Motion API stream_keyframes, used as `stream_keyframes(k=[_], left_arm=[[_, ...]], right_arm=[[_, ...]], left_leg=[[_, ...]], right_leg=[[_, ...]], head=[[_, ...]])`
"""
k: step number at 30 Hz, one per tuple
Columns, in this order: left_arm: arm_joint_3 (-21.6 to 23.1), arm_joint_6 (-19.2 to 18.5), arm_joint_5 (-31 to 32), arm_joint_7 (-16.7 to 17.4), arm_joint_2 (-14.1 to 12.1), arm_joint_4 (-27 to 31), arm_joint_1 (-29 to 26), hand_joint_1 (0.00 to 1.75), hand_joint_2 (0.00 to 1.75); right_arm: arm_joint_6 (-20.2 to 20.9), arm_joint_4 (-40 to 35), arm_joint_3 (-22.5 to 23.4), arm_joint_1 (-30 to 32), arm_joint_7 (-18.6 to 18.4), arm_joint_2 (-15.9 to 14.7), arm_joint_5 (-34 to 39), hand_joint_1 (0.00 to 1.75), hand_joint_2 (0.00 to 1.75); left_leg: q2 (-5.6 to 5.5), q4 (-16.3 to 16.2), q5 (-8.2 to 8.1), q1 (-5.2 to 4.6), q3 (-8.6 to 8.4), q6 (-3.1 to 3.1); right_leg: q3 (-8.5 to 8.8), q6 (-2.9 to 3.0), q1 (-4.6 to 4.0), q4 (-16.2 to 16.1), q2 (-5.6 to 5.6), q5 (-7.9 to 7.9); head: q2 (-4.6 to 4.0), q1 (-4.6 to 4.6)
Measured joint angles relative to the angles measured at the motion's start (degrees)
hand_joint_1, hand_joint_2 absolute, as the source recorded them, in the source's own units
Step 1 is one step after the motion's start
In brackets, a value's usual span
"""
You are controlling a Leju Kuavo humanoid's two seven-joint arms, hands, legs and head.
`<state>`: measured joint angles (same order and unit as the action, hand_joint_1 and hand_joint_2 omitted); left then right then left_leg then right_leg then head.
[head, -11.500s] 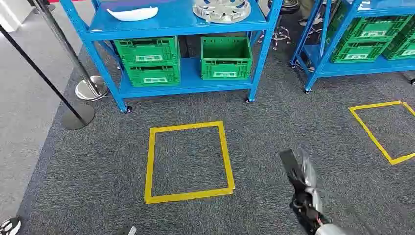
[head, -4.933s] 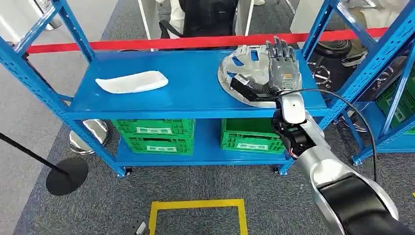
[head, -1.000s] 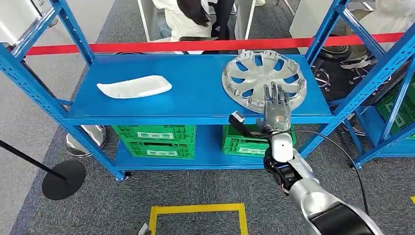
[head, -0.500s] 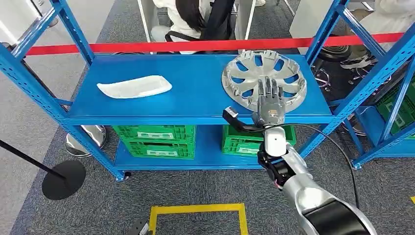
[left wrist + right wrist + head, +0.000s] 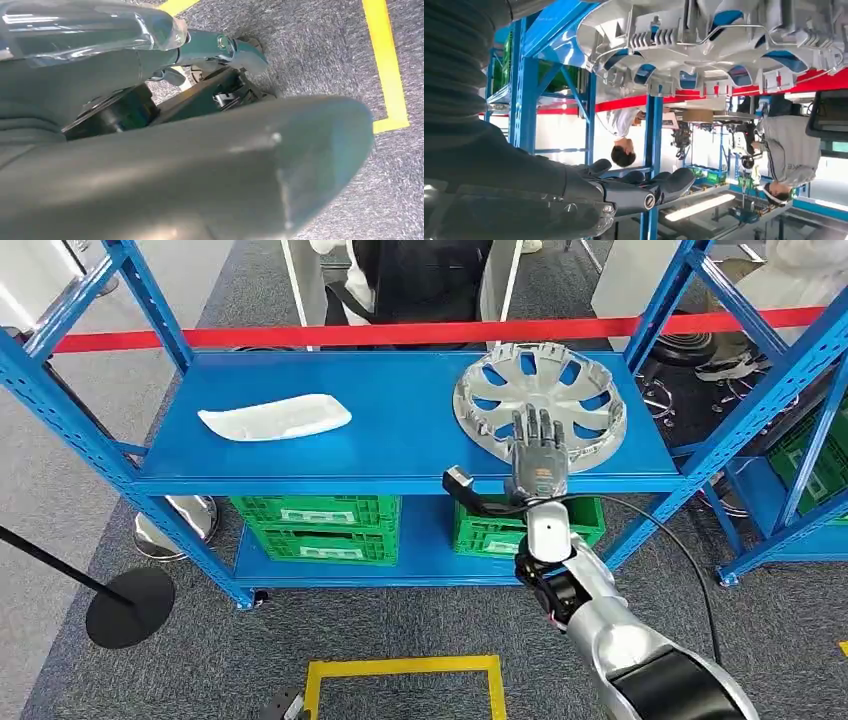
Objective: Take the parts from the cabinet and place them on the table.
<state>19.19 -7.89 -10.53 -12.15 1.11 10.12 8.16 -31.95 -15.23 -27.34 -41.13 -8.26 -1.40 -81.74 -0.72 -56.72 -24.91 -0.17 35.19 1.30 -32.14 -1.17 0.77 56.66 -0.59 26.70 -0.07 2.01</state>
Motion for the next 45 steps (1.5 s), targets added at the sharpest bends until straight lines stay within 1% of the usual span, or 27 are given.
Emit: stream_keyframes(k=[4, 13, 18, 19, 22, 23, 24, 25, 26, 27, 28, 29, 30, 31, 32, 33, 34, 35, 37, 38, 39, 40, 41, 42, 43, 44, 45], left_arm=[[-0.07, 0.00, 0.00, -0.02, 0.00, 0.00, 0.00, 0.00, 0.00], [-0.09, -0.07, 0.17, 0.31, 0.07, 0.00, -0.01, 0.00, 0.00], [-0.09, -0.15, 0.77, 0.31, 0.15, 0.00, 0.01, 0.00, 0.00], [-0.09, -0.15, 0.81, 0.42, 0.15, 0.00, 0.02, 0.00, 0.00], [-0.09, -0.17, 0.92, 0.59, 0.11, 0.00, 0.07, 0.00, 0.00], [-0.09, -0.18, 0.98, 0.61, 0.11, 0.00, 0.15, 0.00, 0.00], [-0.09, -0.17, 1.18, 0.68, 0.15, 0.02, 0.14, 0.00, 0.00], [-0.09, -0.15, 1.31, 0.70, 0.15, 0.02, 0.27, 0.00, 0.00], [-0.09, -0.17, 1.33, 0.72, 0.15, 0.02, 0.41, 0.00, 0.00], [-0.09, -0.17, 1.38, 0.77, 0.24, 0.02, 0.43, 0.00, 0.00], [-0.09, -0.17, 1.46, 0.79, 0.24, 0.02, 0.43, 0.00, 0.00], [-0.09, -0.17, 1.53, 0.83, 0.24, 0.02, 0.38, 0.00, 0.00], [-0.09, -0.17, 1.53, 0.87, 0.24, 0.02, 0.35, 0.00, 0.00], [-0.09, -0.20, 1.53, 0.90, 0.24, 0.02, 0.36, 0.00, 0.00], [-0.09, -0.24, 1.55, 0.90, 0.26, 0.02, 0.37, 0.00, 0.00], [-0.09, -0.26, 1.55, 0.90, 0.26, 0.02, 0.37, 0.00, 0.00], [-0.09, -0.28, 1.64, 0.90, 0.20, 0.00, 0.44, 0.00, 0.00], [-0.09, -0.28, 1.77, 0.94, 0.17, 0.02, 0.52, 0.00, 0.00], [-0.06, -0.13, 1.99, 0.96, 0.15, 0.02, 0.50, 0.00, 0.00], [-0.07, -0.11, 2.08, 0.98, 0.13, 0.02, 0.54, 0.00, 0.00], [-0.04, -0.04, 2.12, 1.01, -0.04, 0.02, 0.57, 0.00, 0.00], [-0.02, 0.02, 2.14, 1.01, -0.02, 0.02, 0.67, 0.00, 0.00], [-0.02, 0.02, 2.14, 1.01, 0.02, 0.02, 0.74, 0.00, 0.00], [-0.02, 0.04, 2.16, 1.05, 0.02, 0.02, 0.71, 0.00, 0.00], [-0.02, 0.02, 2.16, 1.11, 0.02, 0.02, 0.60, 0.00, 0.00], [0.00, 0.02, 2.21, 1.14, 0.02, 0.02, 0.51, 0.00, 0.00], [0.00, 0.02, 2.21, 1.14, 0.02, 0.02, 0.46, 0.00, 0.00]], right_arm=[[0.06, 0.02, -0.11, 0.00, 0.00, 0.04, -0.04, 0.00, 1.75], [1.97, 0.13, -0.31, 0.00, -0.09, 0.20, -1.09, 0.00, 1.75], [2.05, 0.17, -0.35, 0.01, -0.15, 0.31, -1.14, 0.00, 1.75], [2.05, 0.17, -0.35, 0.01, -0.15, 0.33, -1.14, 0.00, 1.75], [2.05, 0.20, -0.39, 0.00, -0.15, 0.39, -1.11, 0.00, 1.75], [2.03, 0.17, -0.39, -0.07, -0.15, 0.42, -1.07, 0.00, 1.75], [1.99, 0.15, -0.39, -0.01, -0.15, 0.31, -1.05, 0.00, 1.75], [1.97, 0.17, -0.39, -0.16, -0.15, 0.28, -1.01, 0.00, 1.75], [1.97, 0.22, -0.42, -0.20, -0.17, 0.28, -0.96, 0.00, 1.75], [1.97, 0.31, -0.44, -0.05, -0.17, 0.28, -0.92, 0.00, 1.75], [1.97, 0.50, -0.44, 0.14, -0.17, 0.22, -0.85, 0.00, 1.75], [1.95, 0.61, -0.42, 0.37, -0.15, 0.13, -0.79, 0.00, 1.75], [1.92, 0.68, -0.42, 0.53, -0.17, 0.07, -0.74, 0.00, 1.75], [1.92, 0.72, -0.42, 0.56, -0.17, 0.00, -0.74, 0.00, 1.75], [1.90, 0.72, -0.41, 0.53, -0.17, -0.07, -0.74, 0.00, 1.75], [1.88, 0.72, -0.42, 0.52, -0.18, -0.09, -0.72, 0.00, 1.75], [1.81, 0.83, -0.39, 0.48, -0.31, -0.11, -0.59, 0.00, 1.75], [1.70, 0.87, -0.39, 0.55, -0.55, -0.09, -0.57, 0.00, 1.75], [1.46, 0.96, -0.37, 0.94, -1.23, -0.22, -0.57, 0.00, 1.75], [1.42, 0.96, -0.33, 0.97, -1.38, -0.33, -0.59, 0.00, 1.75], [1.31, 0.94, -0.33, 0.97, -1.46, -0.33, -0.59, 0.00, 1.75], [1.20, 0.94, -0.31, 0.92, -1.68, -0.35, -0.59, 0.00, 1.75], [1.11, 0.94, -0.31, 0.94, -1.79, -0.33, -0.61, 0.00, 1.75], [1.11, 0.96, -0.31, 1.13, -1.86, -0.33, -0.59, 0.00, 1.75], [1.11, 0.98, -0.28, 1.44, -1.97, -0.37, -0.57, 0.00, 1.75], [1.11, 0.98, -0.28, 1.79, -2.03, -0.42, -0.57, 0.00, 1.75], [1.11, 0.98, -0.28, 2.07, -2.12, -0.44, -0.57, 0.00, 1.75]], left_leg=[[0.00, 0.00, 0.00, 0.00, 0.00, 0.00], [0.00, 0.00, 0.00, 0.00, 0.00, 0.00], [-0.02, -0.12, -0.12, -0.29, 0.03, 0.11], [-0.02, -0.15, -0.18, -0.37, 0.03, 0.20], [-0.03, -0.17, -0.51, -0.64, 0.02, 0.65], [-0.01, 0.31, -0.41, -0.42, -0.35, 0.95], [0.08, 0.82, -0.26, -0.07, -1.00, 1.23], [0.16, 0.86, -0.43, -0.04, -1.28, 1.49], [0.21, 0.84, -0.56, -0.05, -1.47, 1.68], [0.22, 0.84, -0.75, -0.10, -1.62, 1.69], [0.17, 0.78, -1.02, -0.15, -1.75, 1.71], [0.06, 0.73, -1.27, -0.15, -1.99, 1.62], [-0.02, 0.69, -1.60, -0.14, -2.34, 1.48], [-0.08, 0.61, -2.04, -0.12, -2.83, 1.24], [-0.09, 0.46, -2.56, -0.06, -3.39, 0.97], [-0.07, 0.26, -3.20, -0.05, -3.81, 0.60], [-0.04, -0.17, -3.85, -0.50, -3.94, 0.11], [-0.03, -0.29, -4.17, -0.48, -3.85, -0.13], [0.01, -0.05, -4.54, -0.30, -4.02, -0.72], [0.02, -0.03, -4.92, -0.23, -4.15, -1.02], [0.16, -0.39, -5.29, -0.08, -3.94, -1.31], [0.21, -2.75, -5.88, -0.13, -2.98, -1.66], [0.25, -7.01, -7.23, 0.06, -0.57, -1.99], [0.29, -12.17, -8.87, 0.26, 2.64, -2.24], [0.38, -16.83, -9.90, 0.36, 5.87, -2.38], [0.42, -19.25, -9.62, 0.38, 8.11, -2.39], [0.41, -18.72, -7.61, 0.38, 9.04, -2.33]], right_leg=[[0.00, 0.00, 0.00, 0.00, 0.00, 0.00], [0.00, 0.00, 0.00, 0.00, 0.00, 0.00], [0.02, -0.14, 0.21, -0.09, 0.00, -0.01], [0.02, -0.23, 0.30, -0.10, 0.00, 0.01], [0.16, -0.77, 0.56, -0.37, 0.00, 0.12], [0.37, -1.11, 0.52, -0.43, -0.02, 0.36], [0.01, -1.13, 0.59, 0.80, 0.03, 0.73], [-1.45, -1.04, 0.51, 3.74, 0.05, 2.18], [-3.95, -0.96, 0.52, 8.46, 0.05, 4.25], [-6.62, -0.97, 0.51, 13.29, 0.05, 6.04], [-9.16, -1.01, 0.52, 17.53, 0.05, 7.09], [-10.69, -0.96, 0.53, 19.36, 0.05, 6.85], [-10.82, -0.84, 0.54, 18.55, 0.06, 5.62], [-9.62, -0.71, 0.56, 15.00, 0.08, 2.93], [-7.54, -0.62, 0.57, 10.01, 0.15, -0.27], [-5.33, -0.57, 0.60, 4.88, 0.32, -3.02], [-4.02, -0.62, 0.49, 2.65, 0.45, -2.31], [-3.67, -0.09, 0.45, 2.18, 0.34, -1.81], [-3.80, 0.72, 0.07, 2.26, 0.29, -1.16], [-3.56, 1.06, 0.23, 2.21, 0.17, -0.95], [-3.05, 1.36, 0.58, 2.07, 0.14, -0.71], [-2.48, 1.80, 0.66, 2.05, 0.09, -0.25], [-2.00, 2.00, 0.70, 2.04, 0.08, 0.20], [-1.46, 2.04, 0.70, 2.05, 0.09, 0.74], [-0.85, 2.02, 0.70, 2.05, 0.07, 1.34], [-0.15, 1.99, 0.69, 2.06, 0.05, 1.92], [0.75, 1.97, 0.70, 2.05, 0.02, 2.62]], head=[[0.00, 0.00], [0.00, 0.02], [0.00, 0.00], [0.00, 0.02], [0.00, 0.04], [0.00, 0.07], [0.00, -0.09], [0.00, -0.24], [0.00, -0.41], [0.00, -0.35], [0.00, -0.44], [0.00, -0.44], [0.00, -0.46], [0.00, -0.52], [0.00, -0.50], [0.00, -0.55], [0.00, -0.63], [0.00, -0.46], [0.00, -0.44], [0.00, -0.48], [0.00, -0.52], [0.00, -0.13], [0.00, 0.01], [0.00, 0.07], [0.00, -0.02], [0.00, 0.04], [0.00, 0.00]])
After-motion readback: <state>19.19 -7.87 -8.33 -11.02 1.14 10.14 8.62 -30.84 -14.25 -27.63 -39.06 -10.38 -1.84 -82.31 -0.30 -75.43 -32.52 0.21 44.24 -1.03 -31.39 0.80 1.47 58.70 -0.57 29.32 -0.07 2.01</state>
